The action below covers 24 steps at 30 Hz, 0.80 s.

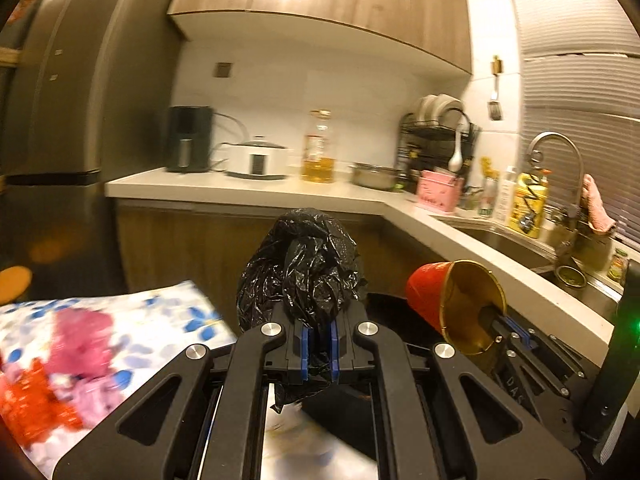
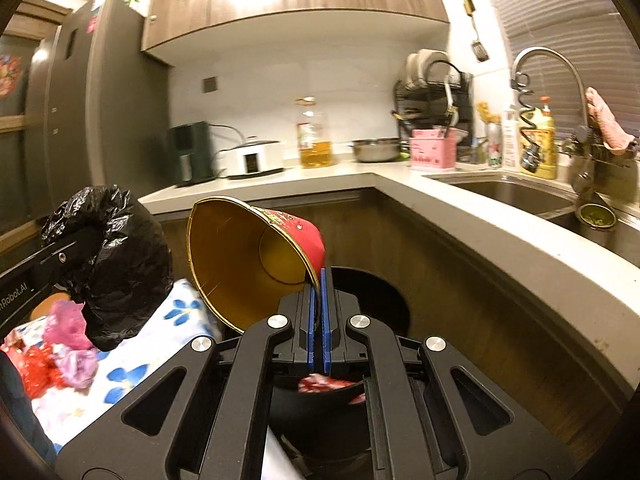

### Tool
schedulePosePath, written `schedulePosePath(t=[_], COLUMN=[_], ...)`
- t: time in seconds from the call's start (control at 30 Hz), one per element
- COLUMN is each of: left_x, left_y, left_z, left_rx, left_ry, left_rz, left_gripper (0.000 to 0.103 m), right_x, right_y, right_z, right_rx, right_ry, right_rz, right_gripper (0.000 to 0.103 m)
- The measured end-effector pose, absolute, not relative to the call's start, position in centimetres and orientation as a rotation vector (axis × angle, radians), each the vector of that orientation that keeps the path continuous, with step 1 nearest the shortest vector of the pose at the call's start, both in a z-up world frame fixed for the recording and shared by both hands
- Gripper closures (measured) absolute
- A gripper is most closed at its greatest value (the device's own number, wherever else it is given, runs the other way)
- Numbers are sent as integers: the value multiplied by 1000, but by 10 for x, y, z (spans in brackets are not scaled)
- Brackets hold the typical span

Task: Collect trash
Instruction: 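Carry the black bag and red cup over the black trash bin, then open the left gripper to drop the black bag while the right gripper drops the cup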

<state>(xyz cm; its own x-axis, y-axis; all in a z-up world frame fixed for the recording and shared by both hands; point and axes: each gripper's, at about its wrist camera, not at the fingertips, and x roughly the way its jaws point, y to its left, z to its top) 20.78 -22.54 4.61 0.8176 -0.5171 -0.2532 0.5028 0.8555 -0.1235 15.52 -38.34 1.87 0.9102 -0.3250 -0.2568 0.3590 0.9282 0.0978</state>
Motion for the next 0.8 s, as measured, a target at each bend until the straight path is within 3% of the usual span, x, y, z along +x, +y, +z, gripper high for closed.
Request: schedulePosePath(t=[0.8], left_x=[251], left_y=[-297], left_z=[3], left_rx=[8], left_ry=[384], left_rz=[-653], left_gripper=[94], right_x=[195], right_y=[-431], right_z=[-8], right_rx=[142], right_ry=[309], right_rz=[-376], right_gripper=[99])
